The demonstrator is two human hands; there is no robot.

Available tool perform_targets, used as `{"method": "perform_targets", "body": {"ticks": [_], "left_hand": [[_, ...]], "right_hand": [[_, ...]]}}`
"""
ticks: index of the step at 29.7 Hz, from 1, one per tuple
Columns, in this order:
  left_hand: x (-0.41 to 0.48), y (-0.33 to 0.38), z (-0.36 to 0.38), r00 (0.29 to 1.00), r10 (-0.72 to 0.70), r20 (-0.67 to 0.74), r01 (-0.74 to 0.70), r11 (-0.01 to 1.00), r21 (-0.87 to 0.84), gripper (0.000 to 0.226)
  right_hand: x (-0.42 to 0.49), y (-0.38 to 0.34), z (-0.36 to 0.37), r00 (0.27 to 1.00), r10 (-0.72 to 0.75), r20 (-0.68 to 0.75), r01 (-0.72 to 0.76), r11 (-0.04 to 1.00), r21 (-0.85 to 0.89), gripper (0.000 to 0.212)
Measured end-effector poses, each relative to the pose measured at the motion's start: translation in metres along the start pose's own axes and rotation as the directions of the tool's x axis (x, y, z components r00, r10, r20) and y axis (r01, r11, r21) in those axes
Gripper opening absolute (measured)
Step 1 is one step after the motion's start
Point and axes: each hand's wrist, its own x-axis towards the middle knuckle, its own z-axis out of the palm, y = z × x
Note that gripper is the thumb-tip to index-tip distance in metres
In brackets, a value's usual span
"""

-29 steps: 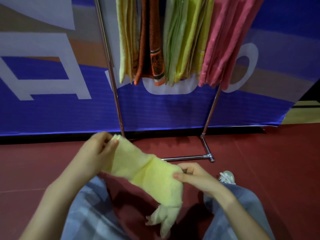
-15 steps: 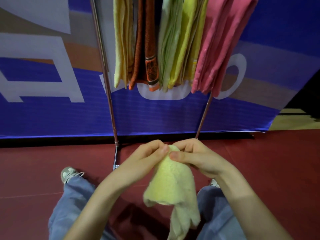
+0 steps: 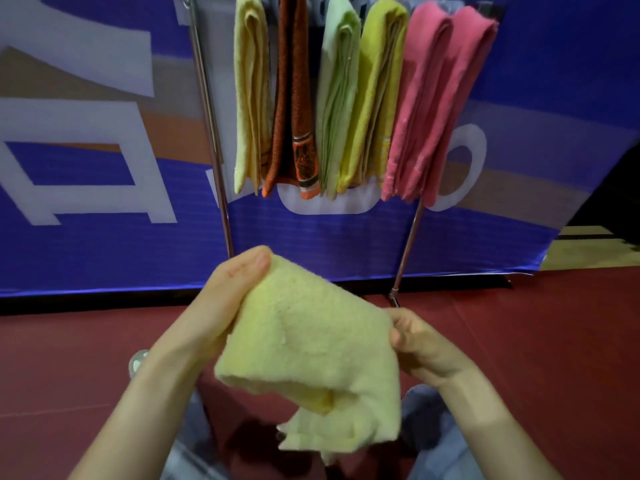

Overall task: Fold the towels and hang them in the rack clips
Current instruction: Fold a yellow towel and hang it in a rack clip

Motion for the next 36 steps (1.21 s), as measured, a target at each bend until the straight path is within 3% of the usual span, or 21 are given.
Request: {"method": "perform_targets", "body": {"ticks": [2,5,9,12,15,20,23,27,30,32,36], "left_hand": [[-0.008,-0.006,-0.008,0.999,-0.035,-0.034,0.034,0.999,-0.019,0.061],[-0.012,-0.016,-0.018,0.997,-0.071,-0.015,0.071,0.995,0.066,0.071],[-0.005,-0.010,-0.001,0.964,-0.124,0.235,0.081,0.980,0.181,0.063],[0.004,0.004,0.020,0.946,-0.108,0.307,0.042,0.976,0.212,0.072],[0.008,0.012,0.030,0.921,-0.069,0.383,-0.021,0.974,0.226,0.063],[0.008,0.018,0.038,0.846,-0.157,0.509,-0.001,0.955,0.296,0.051],[0.004,0.018,0.041,0.834,-0.169,0.525,0.017,0.959,0.282,0.055],[-0.004,0.016,0.045,0.788,-0.260,0.558,0.090,0.946,0.313,0.074],[-0.010,0.020,0.052,0.759,-0.293,0.582,0.151,0.948,0.280,0.065],[-0.013,0.020,0.055,0.760,-0.302,0.575,0.190,0.950,0.248,0.061],[-0.019,0.030,0.058,0.834,-0.253,0.490,0.252,0.965,0.071,0.055]], "right_hand": [[0.000,-0.015,0.004,0.998,-0.064,-0.018,0.064,0.998,-0.004,0.049],[0.007,-0.036,0.011,0.995,-0.086,-0.043,0.083,0.994,-0.068,0.050],[0.017,-0.062,0.030,0.996,-0.084,0.023,0.087,0.974,-0.210,0.041],[0.018,-0.073,0.040,0.998,-0.033,0.049,0.045,0.958,-0.283,0.022],[0.015,-0.077,0.039,0.999,-0.008,0.036,0.020,0.945,-0.326,0.028],[-0.004,-0.076,0.033,0.999,0.027,0.018,-0.016,0.896,-0.443,0.048],[-0.013,-0.076,0.033,1.000,0.002,-0.001,-0.003,0.901,-0.433,0.018],[-0.016,-0.072,0.028,0.999,-0.024,-0.043,0.001,0.890,-0.455,0.013],[-0.020,-0.067,0.028,0.998,-0.036,-0.047,0.010,0.884,-0.468,0.040],[-0.024,-0.063,0.029,0.999,-0.039,-0.024,0.025,0.906,-0.422,0.046],[-0.034,-0.045,0.033,1.000,0.011,-0.008,-0.012,0.966,-0.259,0.055]]}}
